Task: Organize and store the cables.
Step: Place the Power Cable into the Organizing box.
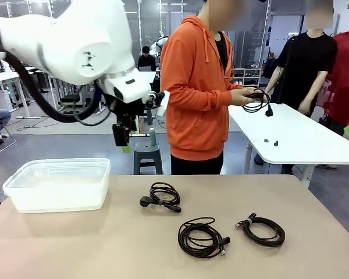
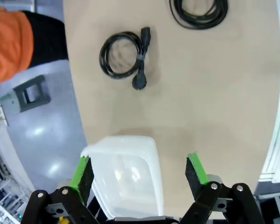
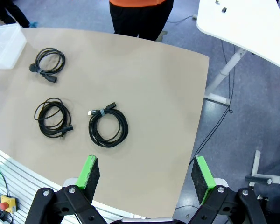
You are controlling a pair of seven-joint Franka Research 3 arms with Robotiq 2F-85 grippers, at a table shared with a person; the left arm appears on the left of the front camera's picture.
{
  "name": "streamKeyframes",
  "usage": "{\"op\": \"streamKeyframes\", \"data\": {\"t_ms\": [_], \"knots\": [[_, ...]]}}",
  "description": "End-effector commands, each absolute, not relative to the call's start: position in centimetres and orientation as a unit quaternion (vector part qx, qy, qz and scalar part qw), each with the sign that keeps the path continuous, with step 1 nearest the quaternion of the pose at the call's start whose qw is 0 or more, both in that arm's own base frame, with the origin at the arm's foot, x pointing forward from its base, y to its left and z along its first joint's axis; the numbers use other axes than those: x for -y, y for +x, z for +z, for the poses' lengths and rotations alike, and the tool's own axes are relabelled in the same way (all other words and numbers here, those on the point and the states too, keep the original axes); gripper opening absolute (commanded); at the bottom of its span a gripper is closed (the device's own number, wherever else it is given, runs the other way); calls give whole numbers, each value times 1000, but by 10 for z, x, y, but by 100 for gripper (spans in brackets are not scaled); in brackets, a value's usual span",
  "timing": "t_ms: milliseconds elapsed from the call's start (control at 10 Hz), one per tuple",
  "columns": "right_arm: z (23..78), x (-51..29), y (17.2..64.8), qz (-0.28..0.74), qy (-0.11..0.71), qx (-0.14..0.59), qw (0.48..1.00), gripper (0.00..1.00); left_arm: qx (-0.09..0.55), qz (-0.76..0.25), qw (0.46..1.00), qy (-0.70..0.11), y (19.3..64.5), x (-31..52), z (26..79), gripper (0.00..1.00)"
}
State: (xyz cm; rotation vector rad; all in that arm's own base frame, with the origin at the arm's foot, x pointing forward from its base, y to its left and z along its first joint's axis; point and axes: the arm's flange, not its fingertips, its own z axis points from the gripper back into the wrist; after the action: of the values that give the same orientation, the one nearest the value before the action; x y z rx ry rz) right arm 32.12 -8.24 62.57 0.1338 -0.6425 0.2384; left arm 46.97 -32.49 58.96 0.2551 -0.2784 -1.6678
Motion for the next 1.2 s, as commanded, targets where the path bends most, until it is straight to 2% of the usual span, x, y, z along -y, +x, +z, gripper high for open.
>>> {"op": "streamKeyframes", "data": {"t_ms": [0,400,500,1100], "knots": [[626,82,321,118,66,317,939,100,129,-743,647,112,501,336,585,100],[626,82,321,118,66,317,939,100,103,-712,690,80,538,349,526,100],[626,82,321,118,66,317,939,100,113,-710,692,59,545,350,515,100],[626,82,321,118,66,317,939,100,81,-711,698,28,560,365,462,100]]}}
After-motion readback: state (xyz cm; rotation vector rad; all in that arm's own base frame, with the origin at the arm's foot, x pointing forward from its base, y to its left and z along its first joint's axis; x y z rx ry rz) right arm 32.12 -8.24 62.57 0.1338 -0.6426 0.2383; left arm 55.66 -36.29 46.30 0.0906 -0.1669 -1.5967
